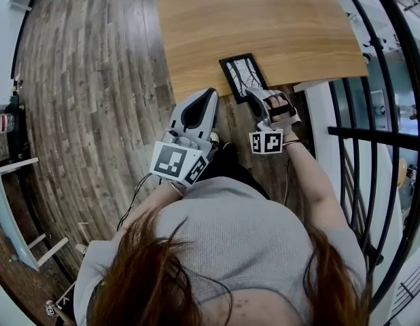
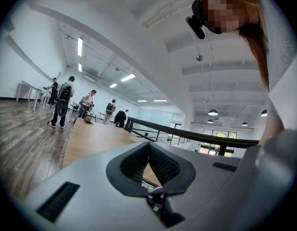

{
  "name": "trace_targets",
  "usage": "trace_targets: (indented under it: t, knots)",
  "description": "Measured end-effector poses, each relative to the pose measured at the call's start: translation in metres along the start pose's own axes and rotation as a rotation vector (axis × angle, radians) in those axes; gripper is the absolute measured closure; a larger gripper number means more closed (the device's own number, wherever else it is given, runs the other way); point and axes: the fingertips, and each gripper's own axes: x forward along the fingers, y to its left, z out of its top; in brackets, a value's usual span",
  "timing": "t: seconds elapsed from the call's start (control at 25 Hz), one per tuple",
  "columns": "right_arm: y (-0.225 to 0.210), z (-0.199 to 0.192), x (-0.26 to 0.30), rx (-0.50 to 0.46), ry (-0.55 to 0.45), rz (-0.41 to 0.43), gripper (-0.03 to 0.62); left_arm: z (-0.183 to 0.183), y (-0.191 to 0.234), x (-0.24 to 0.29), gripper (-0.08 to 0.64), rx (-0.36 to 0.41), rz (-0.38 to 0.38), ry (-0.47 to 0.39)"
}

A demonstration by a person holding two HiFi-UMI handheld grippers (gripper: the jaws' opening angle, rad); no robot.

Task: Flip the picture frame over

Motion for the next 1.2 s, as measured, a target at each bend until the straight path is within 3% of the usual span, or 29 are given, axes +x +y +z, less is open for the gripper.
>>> trace_targets:
  t: [0.36, 0.6, 0.76, 0.92, 1.08, 1.2]
  knots:
    - [0.027, -0.01, 0.01, -0.171, 0.037, 0.111, 0.517, -0.009, -0.009, 0.008, 0.554, 0.009, -0.013, 0.026]
    - [0.03, -0.012, 0.015, -0.187, 0.084, 0.133, 0.509, -0.004, -0.011, 0.008, 0.554, 0.013, -0.015, 0.021]
    - [0.029, -0.008, 0.016, -0.117, 0.113, 0.166, 0.48, -0.002, -0.013, 0.007, 0.554, 0.018, -0.013, 0.017]
    - [0.03, -0.005, 0.015, -0.044, 0.115, 0.196, 0.327, -0.002, -0.013, 0.007, 0.554, 0.02, -0.009, 0.016]
    - [0.02, -0.003, 0.004, 0.02, 0.115, 0.189, 0.319, -0.002, -0.01, 0.005, 0.554, 0.017, 0.0, 0.014]
    - [0.008, 0.0, -0.013, 0.139, 0.121, 0.191, 0.319, -0.002, -0.006, 0.004, 0.554, 0.016, 0.006, 0.011]
